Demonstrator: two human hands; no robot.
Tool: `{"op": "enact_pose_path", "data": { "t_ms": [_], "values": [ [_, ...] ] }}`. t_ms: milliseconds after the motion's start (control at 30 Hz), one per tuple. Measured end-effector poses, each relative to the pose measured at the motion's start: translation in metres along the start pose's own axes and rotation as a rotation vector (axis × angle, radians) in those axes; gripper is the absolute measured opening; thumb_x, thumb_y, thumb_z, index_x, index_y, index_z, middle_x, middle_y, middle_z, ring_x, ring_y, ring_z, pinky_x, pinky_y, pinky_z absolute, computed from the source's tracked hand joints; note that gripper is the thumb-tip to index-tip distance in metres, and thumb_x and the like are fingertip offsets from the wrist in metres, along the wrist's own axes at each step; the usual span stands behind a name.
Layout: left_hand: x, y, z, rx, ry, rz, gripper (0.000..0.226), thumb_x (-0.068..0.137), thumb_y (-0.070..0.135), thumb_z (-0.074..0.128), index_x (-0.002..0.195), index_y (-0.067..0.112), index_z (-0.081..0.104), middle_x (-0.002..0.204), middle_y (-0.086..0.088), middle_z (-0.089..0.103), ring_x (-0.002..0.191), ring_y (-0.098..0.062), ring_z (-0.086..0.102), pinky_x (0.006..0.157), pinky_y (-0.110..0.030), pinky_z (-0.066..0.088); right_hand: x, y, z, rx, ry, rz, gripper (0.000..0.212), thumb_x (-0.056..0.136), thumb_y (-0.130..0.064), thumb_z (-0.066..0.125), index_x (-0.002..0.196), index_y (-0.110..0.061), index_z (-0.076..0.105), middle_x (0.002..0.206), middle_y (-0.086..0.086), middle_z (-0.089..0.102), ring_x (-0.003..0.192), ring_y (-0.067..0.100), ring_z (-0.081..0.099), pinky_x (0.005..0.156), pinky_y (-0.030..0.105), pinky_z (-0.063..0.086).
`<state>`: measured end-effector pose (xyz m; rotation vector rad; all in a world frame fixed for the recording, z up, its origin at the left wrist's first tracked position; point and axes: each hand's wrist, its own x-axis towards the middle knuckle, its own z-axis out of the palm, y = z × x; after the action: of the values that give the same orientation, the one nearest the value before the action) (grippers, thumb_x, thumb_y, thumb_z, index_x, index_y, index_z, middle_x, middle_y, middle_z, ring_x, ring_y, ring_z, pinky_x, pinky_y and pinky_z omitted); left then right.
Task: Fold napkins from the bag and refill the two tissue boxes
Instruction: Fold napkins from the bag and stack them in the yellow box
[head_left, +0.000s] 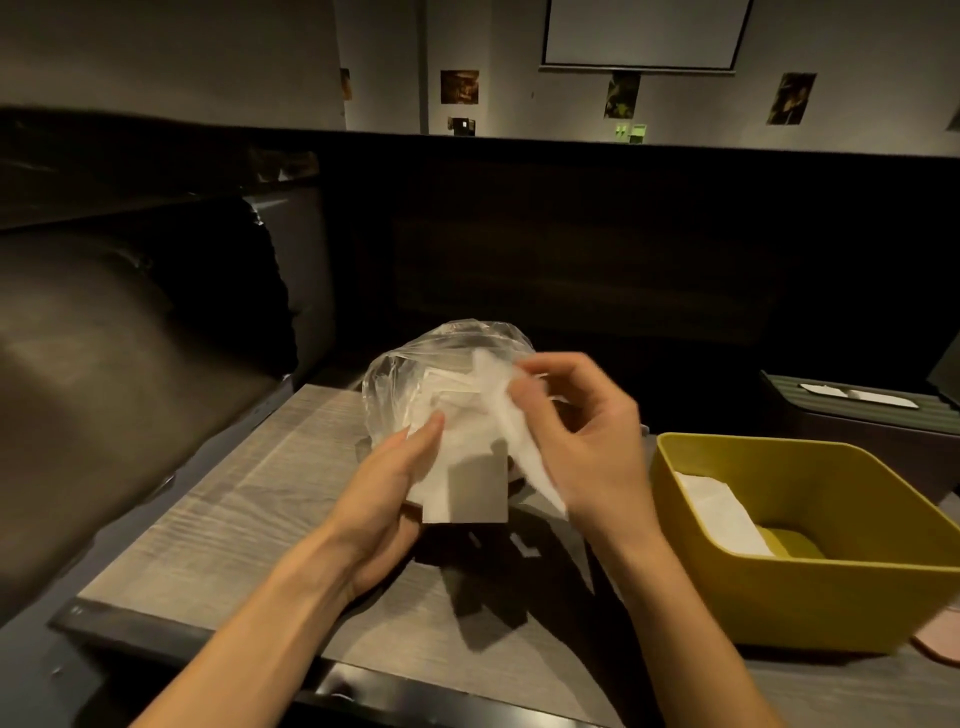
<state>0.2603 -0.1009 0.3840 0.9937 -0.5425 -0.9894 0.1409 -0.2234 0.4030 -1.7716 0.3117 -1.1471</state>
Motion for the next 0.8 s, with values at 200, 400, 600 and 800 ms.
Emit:
{"op": "enact_pose_path", "data": {
  "t_ms": [200,400,600,800],
  "values": [
    [0.002,-0.005,-0.004,0.067,-0.091,0.066,0.039,0.102,0.028,0.055,0.136,0.010,0.062,0.130,-0.017,0.070,0.120,-0.032,0.068,0.099,-0.045,0.057,-0.002,0.016,0.014,-0.425,-0.002,-0.128,0.016,0.099,-0.041,0.067,0.111,-0.032,0.068,0.100,-0.021,0.062,0.093,0.003,0.061,0.074,0.018,0.050],
    [0.004,-0.009,-0.011,0.191,-0.036,0.128,0.034,0.098,0.014,0.063,0.132,0.009,0.064,0.119,-0.022,0.072,0.098,-0.033,0.073,0.069,-0.039,0.063,-0.004,0.014,0.010,-0.227,0.009,0.058,0.025,0.095,-0.034,0.074,0.119,-0.033,0.068,0.093,-0.019,0.067,0.092,-0.001,0.064,0.073,0.012,0.051],
    [0.001,-0.005,-0.010,0.199,-0.064,0.089,0.037,0.096,0.020,0.066,0.133,0.013,0.063,0.122,-0.018,0.073,0.108,-0.036,0.071,0.090,-0.051,0.056,-0.003,0.008,0.012,-0.073,0.105,0.077,0.019,0.095,-0.024,0.074,0.113,-0.030,0.071,0.096,-0.022,0.067,0.091,0.001,0.065,0.072,0.012,0.052],
    [0.004,0.011,-0.016,0.057,0.062,0.219,0.035,0.101,0.014,0.055,0.135,0.008,0.060,0.126,-0.016,0.072,0.116,-0.028,0.071,0.087,-0.041,0.061,0.009,-0.001,0.022,-0.194,0.046,0.118,0.018,0.104,-0.024,0.062,0.118,-0.030,0.071,0.098,-0.018,0.072,0.096,-0.001,0.068,0.081,0.018,0.056]
  ]
}}
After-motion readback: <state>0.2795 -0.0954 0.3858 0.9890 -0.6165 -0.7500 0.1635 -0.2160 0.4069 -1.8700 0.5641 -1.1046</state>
